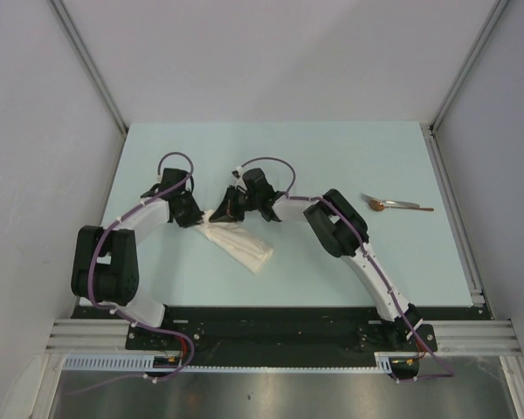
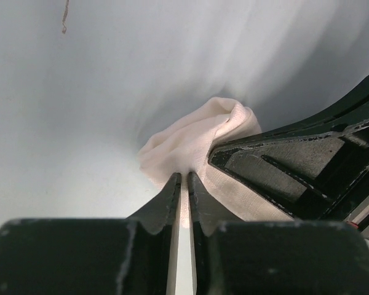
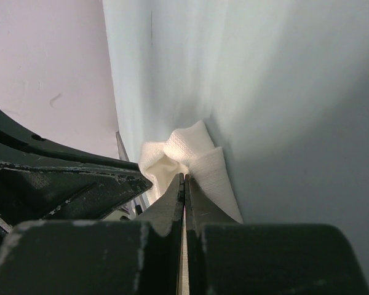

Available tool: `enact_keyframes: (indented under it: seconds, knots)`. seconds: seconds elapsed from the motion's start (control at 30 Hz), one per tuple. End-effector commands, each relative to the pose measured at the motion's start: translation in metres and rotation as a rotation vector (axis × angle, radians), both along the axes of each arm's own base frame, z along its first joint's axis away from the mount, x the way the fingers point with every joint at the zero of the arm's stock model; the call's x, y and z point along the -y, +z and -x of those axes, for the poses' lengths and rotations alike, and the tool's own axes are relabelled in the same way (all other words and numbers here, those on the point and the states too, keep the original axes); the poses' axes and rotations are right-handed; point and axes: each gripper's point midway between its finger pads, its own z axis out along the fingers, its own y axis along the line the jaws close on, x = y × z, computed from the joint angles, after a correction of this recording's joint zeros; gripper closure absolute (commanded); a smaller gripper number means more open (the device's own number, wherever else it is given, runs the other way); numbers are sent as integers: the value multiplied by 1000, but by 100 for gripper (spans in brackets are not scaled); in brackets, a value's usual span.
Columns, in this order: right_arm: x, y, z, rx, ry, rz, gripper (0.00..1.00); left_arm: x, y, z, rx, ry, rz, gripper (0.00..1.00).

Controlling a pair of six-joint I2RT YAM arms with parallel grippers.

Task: Fold the napkin into a case and place the utensils inside
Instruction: Stuff the top corner of the smaller-rectangle-folded napkin into the folded napkin.

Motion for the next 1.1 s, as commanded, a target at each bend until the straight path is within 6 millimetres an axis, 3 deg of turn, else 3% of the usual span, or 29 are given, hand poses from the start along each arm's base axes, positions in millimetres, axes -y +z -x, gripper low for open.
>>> enact_keyframes:
  seconds: [0.0,0.13,0.37,0.6,0.73,0.87,0.93,1.07]
  knots:
    - [-11,31,1,59,24,-34,100,2,12,-17,65,-19,-8,90]
    - [-12,30,1,55,27,-33,100,5,15,-18,82,-35,5,100]
    - [-11,34,7,62,31,-34,100,5,30,-12,166,-47,5,100]
    - [-13,43,8,76,35,-49,100,17,30,-10,173,-76,43,100]
    - [-22,35,16,62,46,-47,100,30,31,-15,185,-109,59,100]
    - [-41,19,35,38,96,-50,100,38,25,-19,161,-115,56,100]
    - [-39,1,36,27,95,-8,100,35,20,-18,151,-107,39,100]
    - [-31,6,33,21,119,-38,100,26,7,-15,113,-82,3,100]
